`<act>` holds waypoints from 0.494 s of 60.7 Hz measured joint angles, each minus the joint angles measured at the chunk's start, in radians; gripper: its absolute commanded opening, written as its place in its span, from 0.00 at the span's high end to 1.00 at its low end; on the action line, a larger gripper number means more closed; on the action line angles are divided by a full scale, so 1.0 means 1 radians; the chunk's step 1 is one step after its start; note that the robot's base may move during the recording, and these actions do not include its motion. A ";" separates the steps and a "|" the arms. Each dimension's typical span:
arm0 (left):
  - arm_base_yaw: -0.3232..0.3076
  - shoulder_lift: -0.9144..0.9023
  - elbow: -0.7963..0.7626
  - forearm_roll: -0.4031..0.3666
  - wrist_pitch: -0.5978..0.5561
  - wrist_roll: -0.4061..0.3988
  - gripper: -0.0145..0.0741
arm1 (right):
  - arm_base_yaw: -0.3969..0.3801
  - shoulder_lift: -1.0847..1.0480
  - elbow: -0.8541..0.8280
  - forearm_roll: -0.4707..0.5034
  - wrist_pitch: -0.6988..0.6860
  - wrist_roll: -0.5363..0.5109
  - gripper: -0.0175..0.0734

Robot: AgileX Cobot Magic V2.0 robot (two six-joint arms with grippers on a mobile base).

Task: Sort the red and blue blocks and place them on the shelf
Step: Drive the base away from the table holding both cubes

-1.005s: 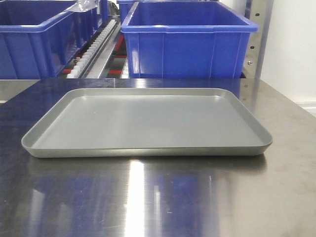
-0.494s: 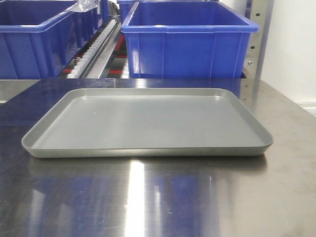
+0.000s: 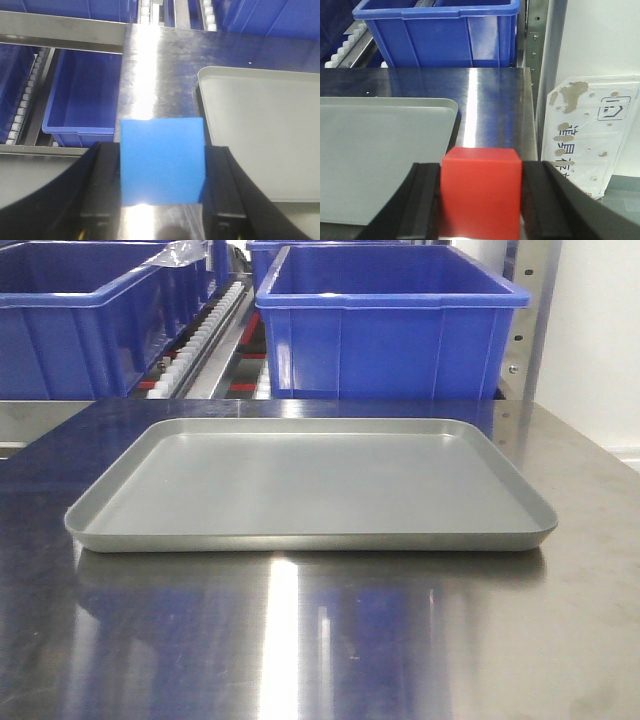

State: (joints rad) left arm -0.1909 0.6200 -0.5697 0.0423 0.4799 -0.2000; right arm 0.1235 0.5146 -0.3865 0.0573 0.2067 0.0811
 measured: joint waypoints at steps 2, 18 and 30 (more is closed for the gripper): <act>0.000 0.000 0.000 0.000 0.000 0.000 0.69 | 0.000 0.000 0.000 0.000 0.000 0.000 0.74; 0.000 0.000 0.000 0.000 0.000 0.000 0.69 | 0.000 0.000 0.000 0.000 0.000 0.000 0.74; 0.000 0.000 0.000 0.000 0.000 0.000 0.69 | 0.000 0.000 0.000 0.000 0.000 0.000 0.74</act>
State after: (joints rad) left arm -0.1909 0.6200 -0.5697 0.0423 0.4799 -0.2000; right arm 0.1235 0.5146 -0.3865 0.0573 0.2067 0.0811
